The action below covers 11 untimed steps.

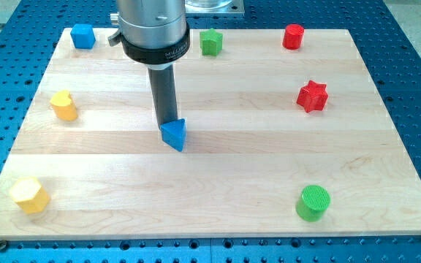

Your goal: Push the green circle to the bottom center of the board

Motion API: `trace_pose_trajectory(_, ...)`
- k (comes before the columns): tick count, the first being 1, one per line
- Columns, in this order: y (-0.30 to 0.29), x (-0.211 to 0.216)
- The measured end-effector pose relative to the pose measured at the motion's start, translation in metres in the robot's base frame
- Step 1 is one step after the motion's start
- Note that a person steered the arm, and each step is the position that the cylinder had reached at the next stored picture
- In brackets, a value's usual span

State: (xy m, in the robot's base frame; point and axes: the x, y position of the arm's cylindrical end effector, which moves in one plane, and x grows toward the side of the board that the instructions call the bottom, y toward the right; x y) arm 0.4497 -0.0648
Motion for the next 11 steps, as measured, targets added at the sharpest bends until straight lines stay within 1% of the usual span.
trace_pose_trajectory(2, 0.001, 0.0)
trace_pose_trajectory(3, 0.075, 0.0)
trace_pose_trajectory(4, 0.164, 0.028)
trace_pose_trajectory(5, 0.218, 0.073)
trace_pose_trajectory(6, 0.235, 0.121)
trace_pose_trajectory(7, 0.219, 0.158)
trace_pose_trajectory(8, 0.218, 0.169)
trace_pose_trajectory(9, 0.214, 0.169)
trace_pose_trajectory(11, 0.093, 0.168)
